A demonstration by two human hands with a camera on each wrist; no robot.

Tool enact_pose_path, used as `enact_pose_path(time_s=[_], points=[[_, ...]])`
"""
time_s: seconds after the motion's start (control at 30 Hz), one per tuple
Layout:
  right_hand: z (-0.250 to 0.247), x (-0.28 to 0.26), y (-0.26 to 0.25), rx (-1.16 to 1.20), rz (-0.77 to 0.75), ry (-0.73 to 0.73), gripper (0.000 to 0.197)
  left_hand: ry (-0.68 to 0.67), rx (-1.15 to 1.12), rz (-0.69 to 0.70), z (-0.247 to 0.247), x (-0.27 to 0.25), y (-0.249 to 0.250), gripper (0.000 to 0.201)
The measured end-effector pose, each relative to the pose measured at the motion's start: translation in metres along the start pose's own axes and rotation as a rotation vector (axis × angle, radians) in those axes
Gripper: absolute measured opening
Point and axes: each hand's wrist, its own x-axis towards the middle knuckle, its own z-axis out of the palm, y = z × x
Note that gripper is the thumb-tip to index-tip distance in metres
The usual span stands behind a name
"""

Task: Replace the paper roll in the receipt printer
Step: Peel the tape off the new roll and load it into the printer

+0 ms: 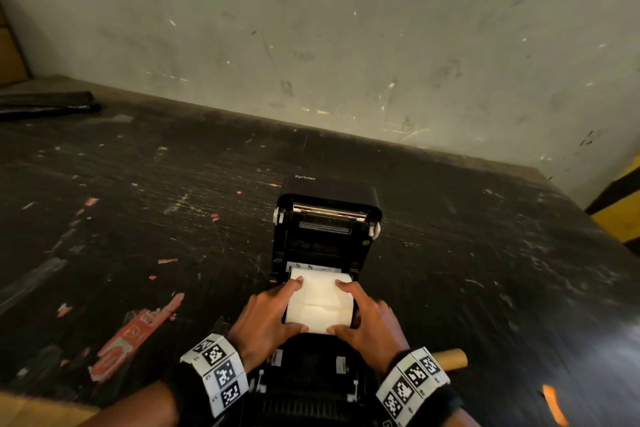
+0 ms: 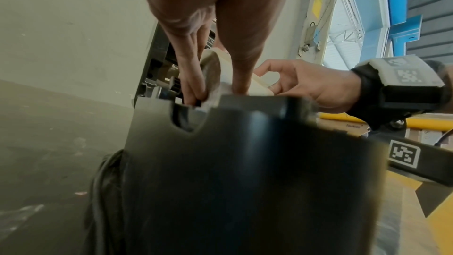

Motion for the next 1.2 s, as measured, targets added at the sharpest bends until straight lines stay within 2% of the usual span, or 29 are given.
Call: enact_pose_path(time_s=[0.57,0.8,1.03,1.2], points=[[-0.003,0.005,0.002,-0.026,-0.032,0.011,0.063,0.002,0.117,0.010,0.010,0.005,-0.008,0.072],[0.001,-0.002,0.007,-0.047,-0.056,-0.004,0.059,-0.001,0.124,0.063,0.009,0.001,-0.010,0.058],[0.007,-0.004,0.016,-0.008,-0.045,0.006,0.047,-0.027,0.203,0.108,0.006,-0.001,-0.016,0.044],[0.005,-0.003,0.015,-0.034,-0.062,-0.014,0.050,-0.015,0.262,0.168,0.001,-0.001,-0.019,0.046]])
